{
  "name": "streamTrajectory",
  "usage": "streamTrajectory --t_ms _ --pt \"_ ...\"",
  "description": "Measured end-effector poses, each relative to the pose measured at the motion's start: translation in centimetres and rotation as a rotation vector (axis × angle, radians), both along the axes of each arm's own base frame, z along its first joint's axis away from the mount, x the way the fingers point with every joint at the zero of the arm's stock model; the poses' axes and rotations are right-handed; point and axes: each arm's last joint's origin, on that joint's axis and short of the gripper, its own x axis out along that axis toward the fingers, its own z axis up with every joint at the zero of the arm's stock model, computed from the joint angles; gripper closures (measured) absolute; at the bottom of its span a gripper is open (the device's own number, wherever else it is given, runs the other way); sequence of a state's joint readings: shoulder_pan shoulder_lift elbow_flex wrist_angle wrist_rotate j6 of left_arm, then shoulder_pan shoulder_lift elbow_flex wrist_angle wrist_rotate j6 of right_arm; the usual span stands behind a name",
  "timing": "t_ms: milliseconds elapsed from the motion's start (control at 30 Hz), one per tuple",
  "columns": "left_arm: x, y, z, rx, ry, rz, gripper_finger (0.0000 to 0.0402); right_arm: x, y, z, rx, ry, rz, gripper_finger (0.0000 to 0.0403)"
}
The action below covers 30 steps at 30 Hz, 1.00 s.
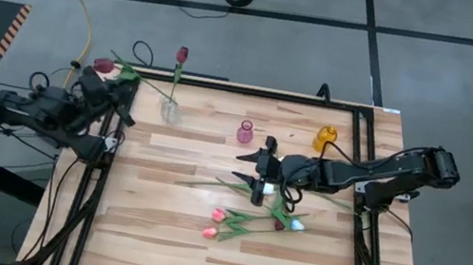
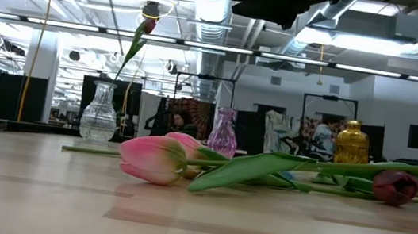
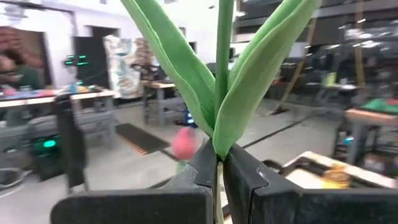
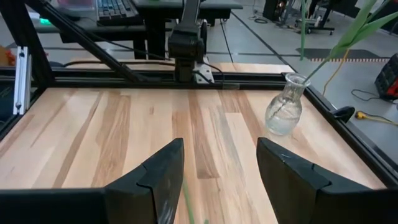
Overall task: Sort flowers into vase by color
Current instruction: Put the top red flower into the transparent vase
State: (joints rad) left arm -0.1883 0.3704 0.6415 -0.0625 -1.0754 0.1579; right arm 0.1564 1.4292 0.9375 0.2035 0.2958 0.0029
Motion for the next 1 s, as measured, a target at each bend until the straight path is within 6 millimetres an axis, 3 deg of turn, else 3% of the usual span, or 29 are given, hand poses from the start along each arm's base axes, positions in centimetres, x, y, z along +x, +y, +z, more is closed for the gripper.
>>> streamTrajectory --t_ms 600,1000 --pt "0.7 0.1 -3.9 -0.016 0.147 0.152 0.0401 0.0 0.0 0.0 -0.001 0.001 0.002 0.0176" --pt "0.8 0.7 -3.7 -0.041 0.086 0.192 0.0401 0.0 0.0 0.0 -0.002 0.002 0.003 0.0176"
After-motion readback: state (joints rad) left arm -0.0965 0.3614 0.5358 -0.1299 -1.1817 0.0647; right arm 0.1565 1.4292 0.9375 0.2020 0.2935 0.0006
